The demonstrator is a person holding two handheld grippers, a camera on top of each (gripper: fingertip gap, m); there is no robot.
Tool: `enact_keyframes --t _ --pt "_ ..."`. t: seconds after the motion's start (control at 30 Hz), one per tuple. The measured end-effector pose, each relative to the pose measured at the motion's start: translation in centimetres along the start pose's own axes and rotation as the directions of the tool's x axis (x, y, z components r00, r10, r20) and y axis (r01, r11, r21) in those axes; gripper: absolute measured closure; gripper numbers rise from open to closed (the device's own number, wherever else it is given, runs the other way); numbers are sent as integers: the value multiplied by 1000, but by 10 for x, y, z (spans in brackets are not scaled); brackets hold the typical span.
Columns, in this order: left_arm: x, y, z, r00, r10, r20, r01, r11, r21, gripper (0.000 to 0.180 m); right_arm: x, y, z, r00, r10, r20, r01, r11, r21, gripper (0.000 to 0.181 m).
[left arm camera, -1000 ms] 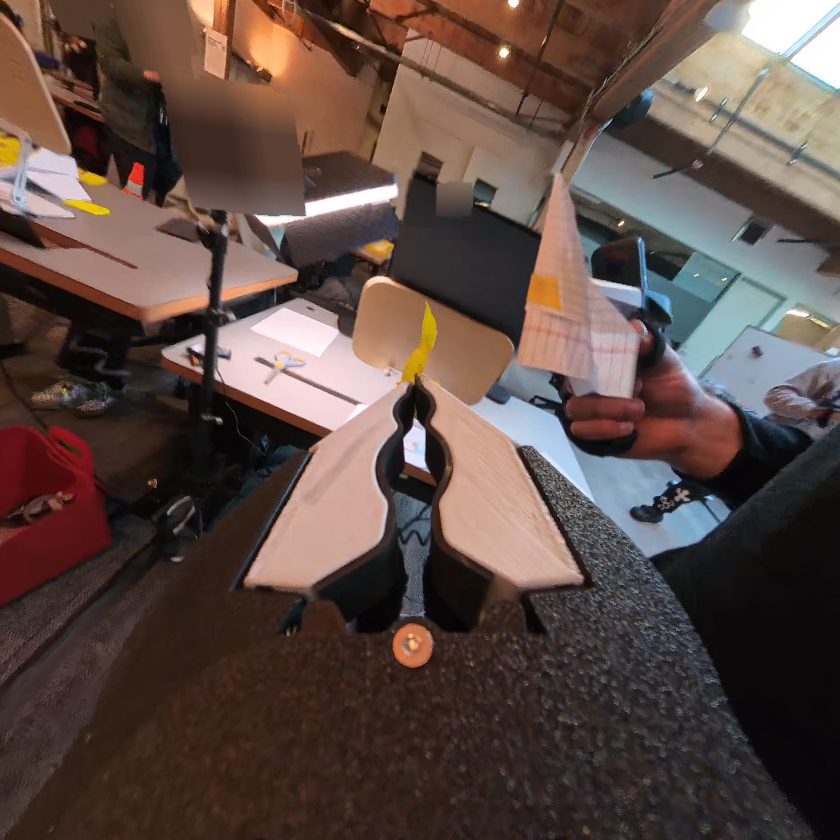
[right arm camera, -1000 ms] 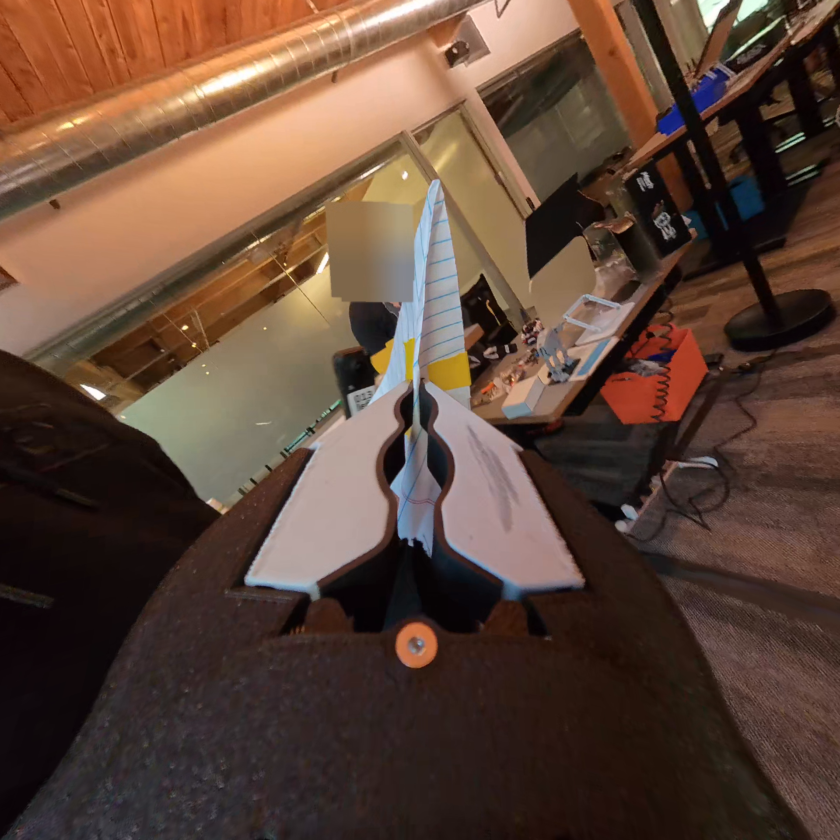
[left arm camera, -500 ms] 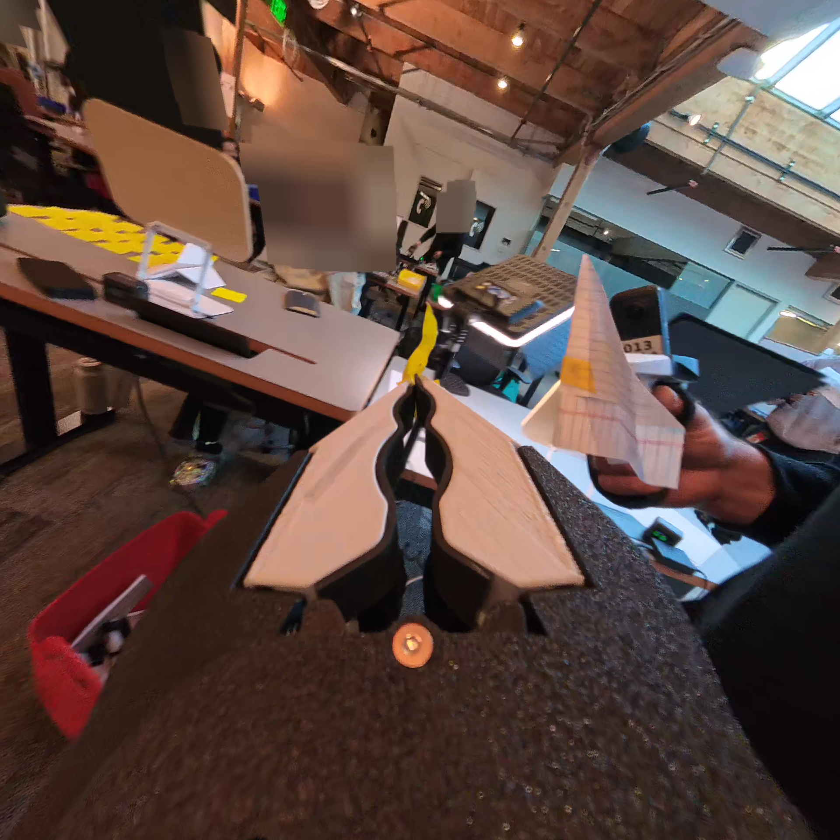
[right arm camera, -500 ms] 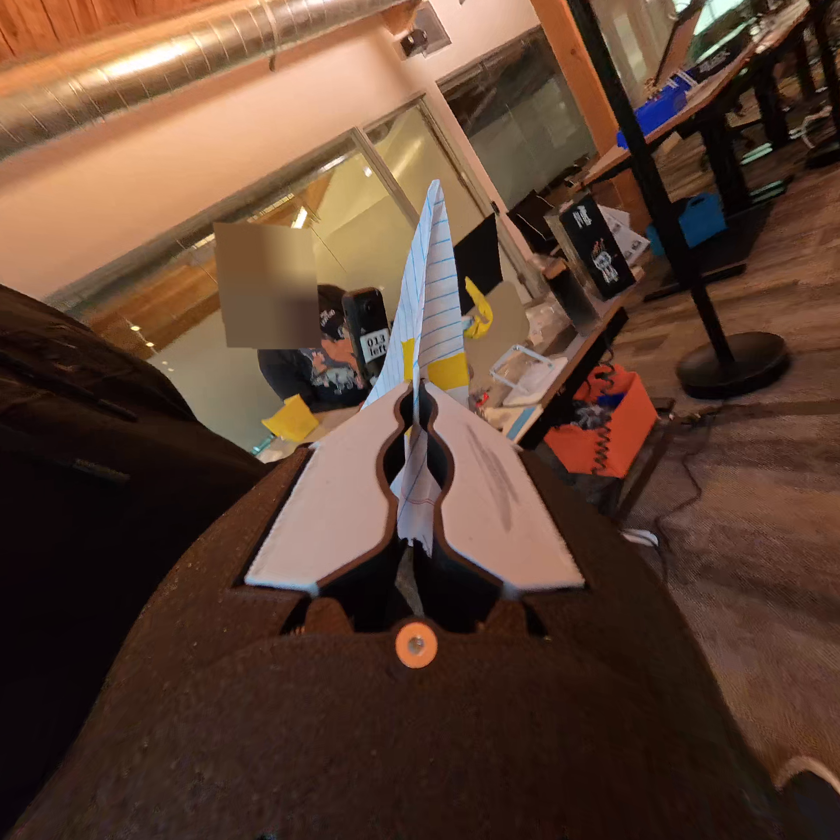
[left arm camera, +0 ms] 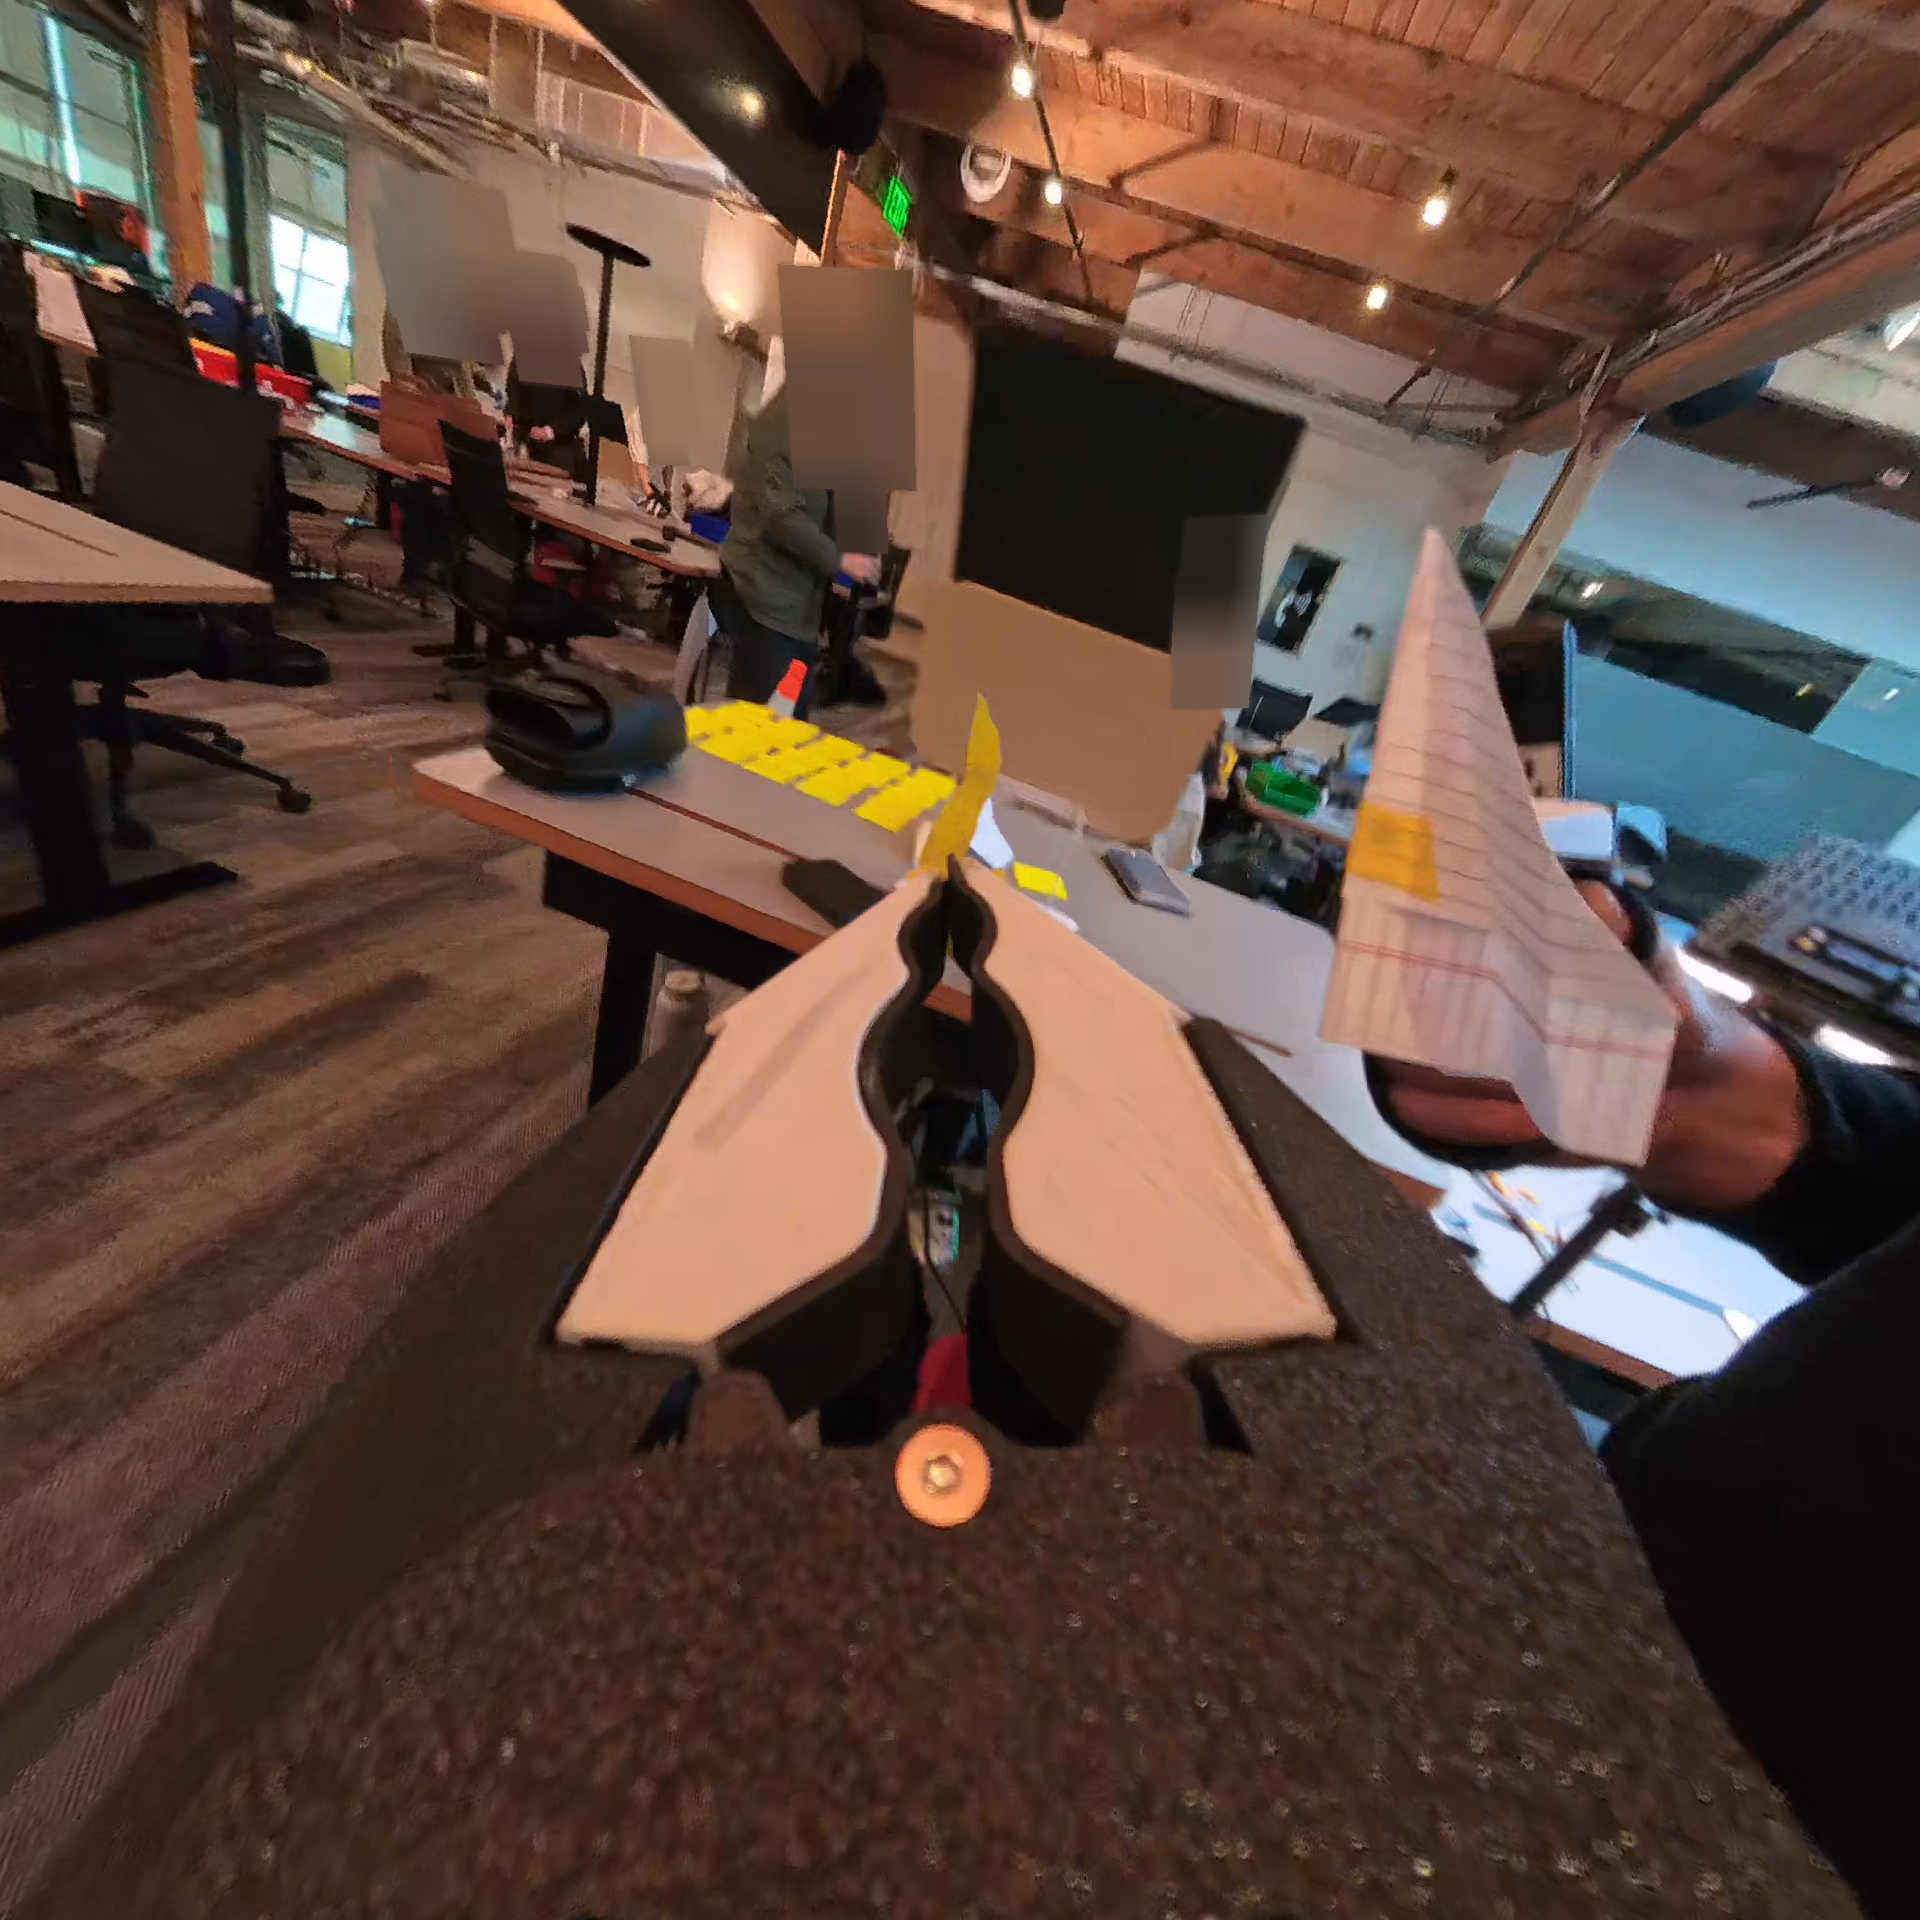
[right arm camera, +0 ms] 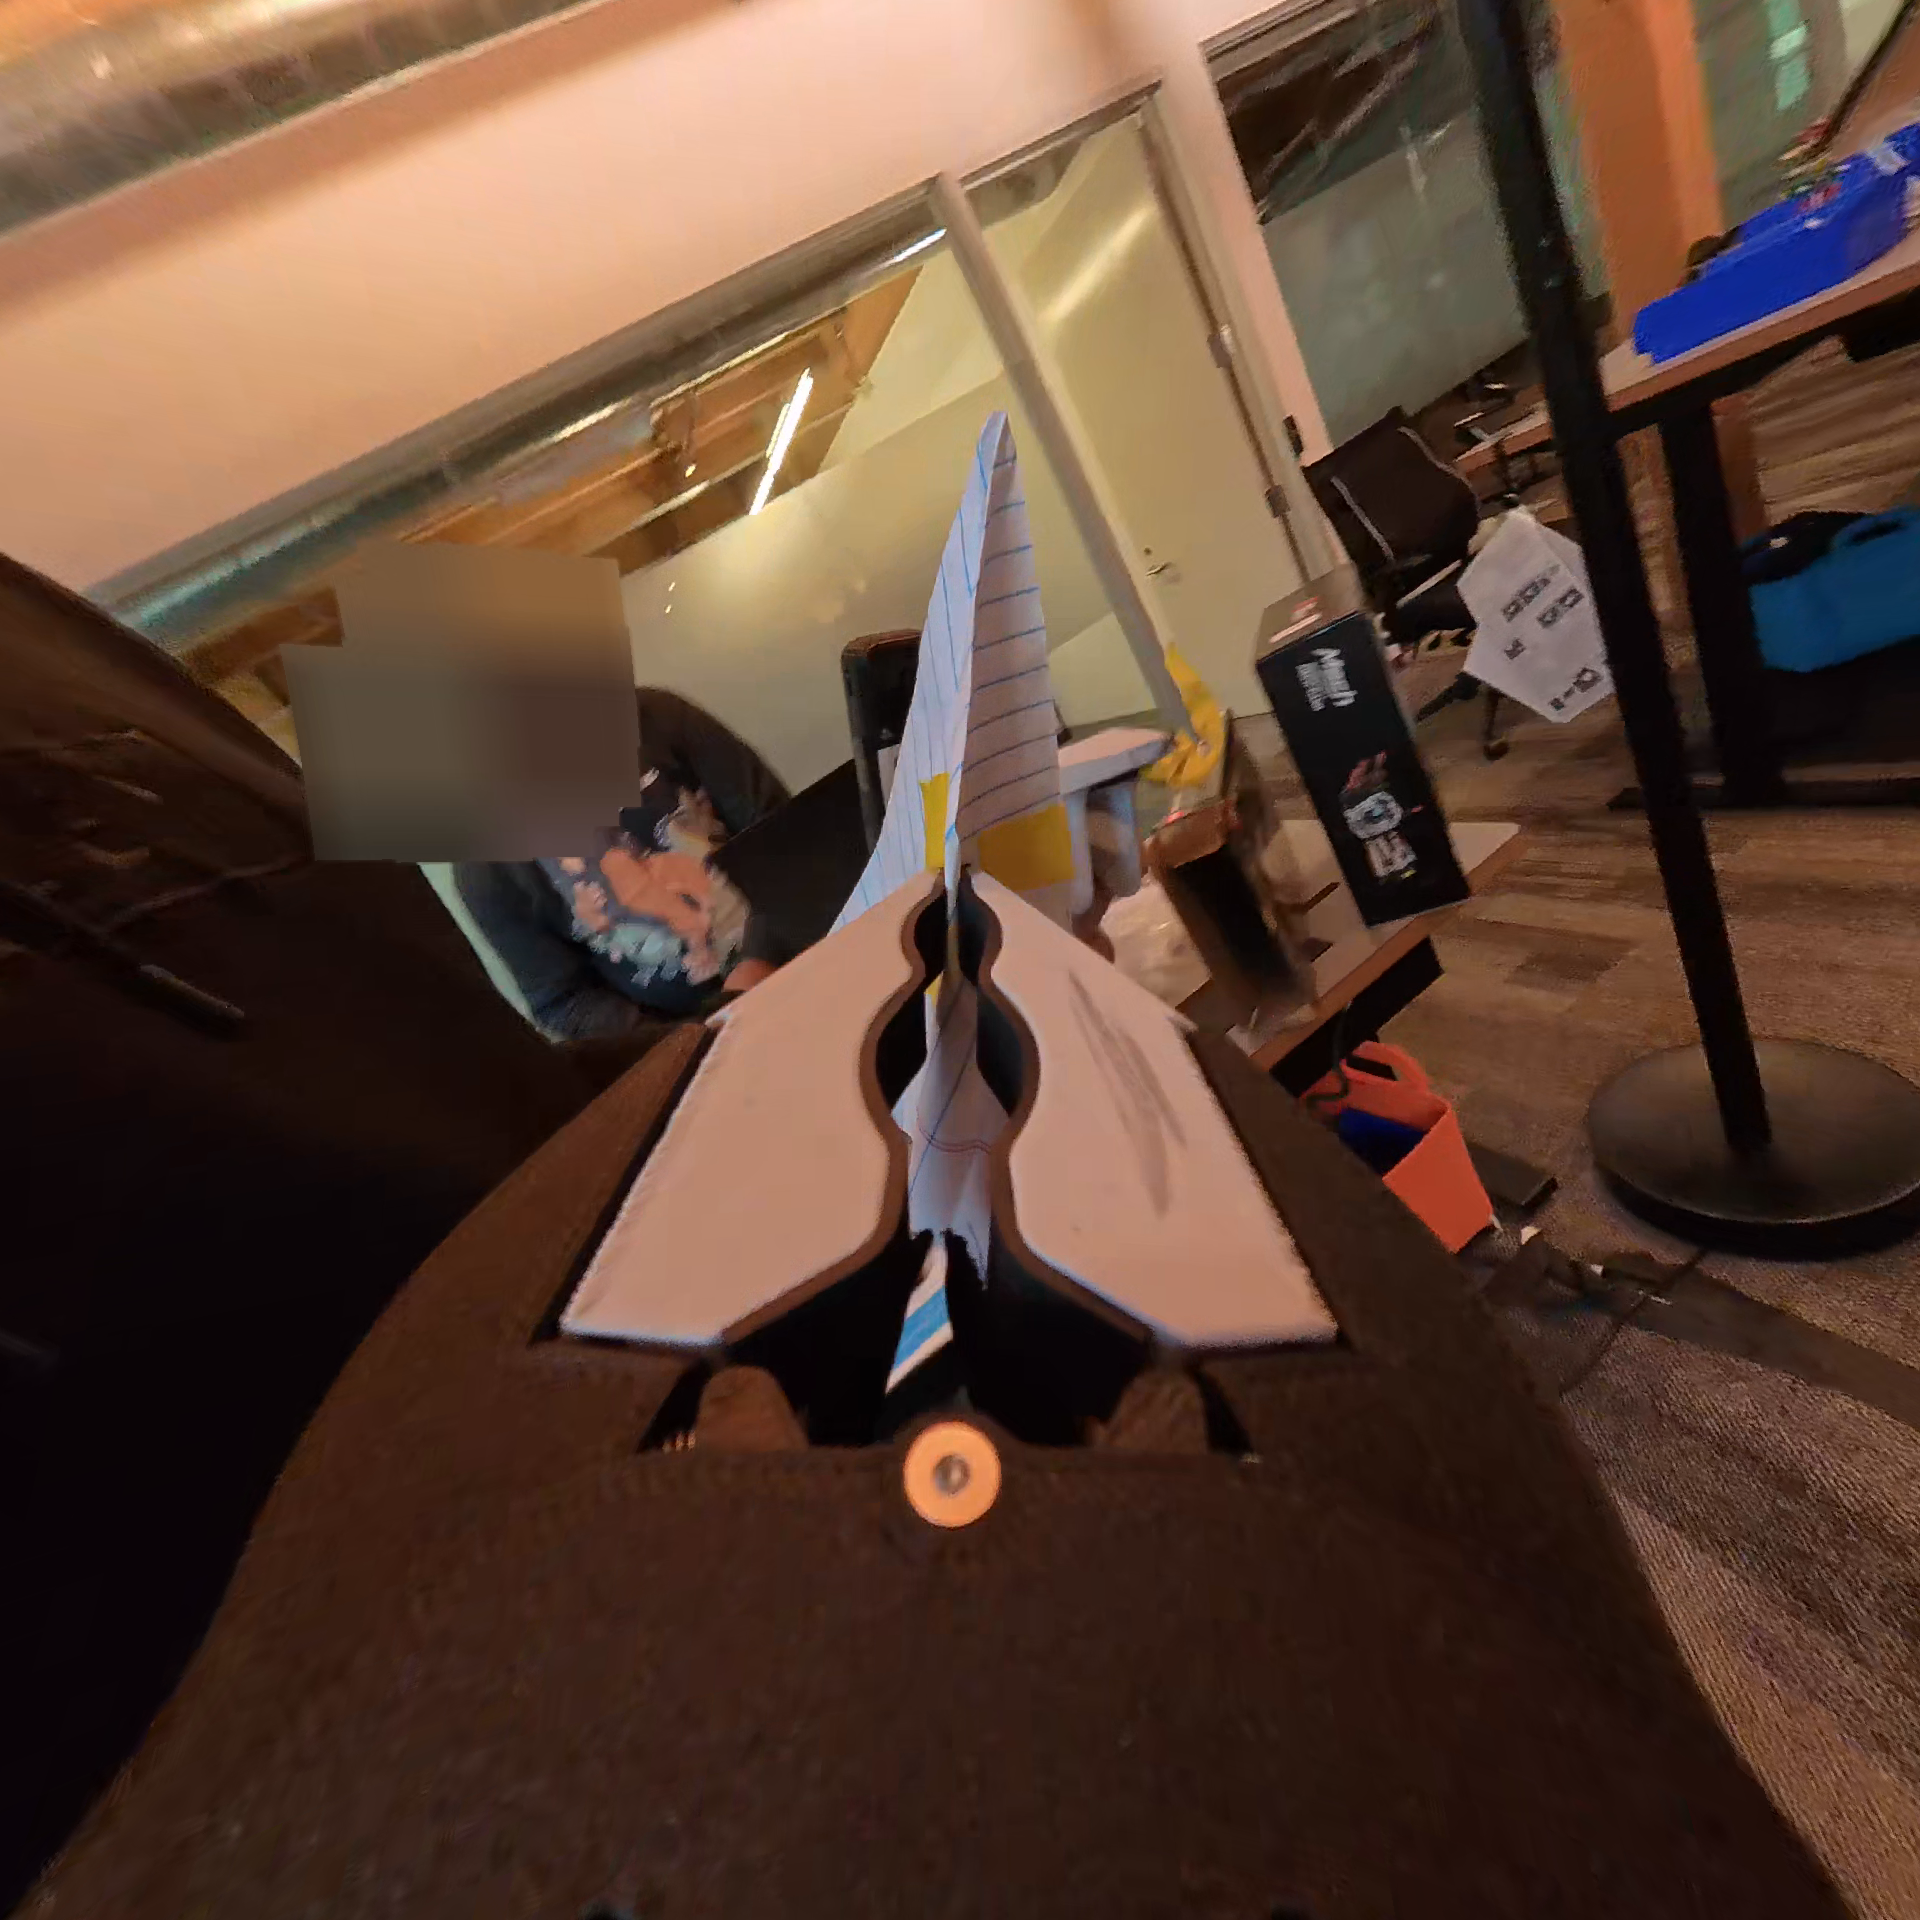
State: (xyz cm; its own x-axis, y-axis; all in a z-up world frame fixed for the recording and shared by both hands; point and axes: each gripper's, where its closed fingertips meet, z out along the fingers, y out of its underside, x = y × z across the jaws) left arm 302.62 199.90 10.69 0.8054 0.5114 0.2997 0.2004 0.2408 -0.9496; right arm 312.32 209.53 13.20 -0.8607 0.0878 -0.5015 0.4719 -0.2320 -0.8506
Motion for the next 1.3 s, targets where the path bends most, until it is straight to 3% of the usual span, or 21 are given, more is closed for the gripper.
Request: enact_keyframes --t 0.17,0.5,0.73,0.97,1.13,1.3 --pt "-167 -63 62 994 -47 -103 49 999 20 180 127 -54 78 984 157 -82 -145 980 136 181" --pt "-480 -182 190 990 -34 -135 47 995 91 180 390 -174 184 961 71 -266 -43 993 110 181" --pt "-780 -256 248 987 -104 123 78 977 199 180 660 -289 292 982 91 -166 -84 995 51 181" --pt "-1020 -402 224 941 -36 337 -77 945 318 180 806 -439 496 988 -151 17 152 980 -129 181" --pt "-1185 -478 142 883 23 468 -228 893 387 180 870 -447 635 986 -111 122 128 982 -142 181" --pt "-1366 -534 30 832 -37 553 -261 854 451 180 968 -427 753 999 -38 28 43 978 -205 181"
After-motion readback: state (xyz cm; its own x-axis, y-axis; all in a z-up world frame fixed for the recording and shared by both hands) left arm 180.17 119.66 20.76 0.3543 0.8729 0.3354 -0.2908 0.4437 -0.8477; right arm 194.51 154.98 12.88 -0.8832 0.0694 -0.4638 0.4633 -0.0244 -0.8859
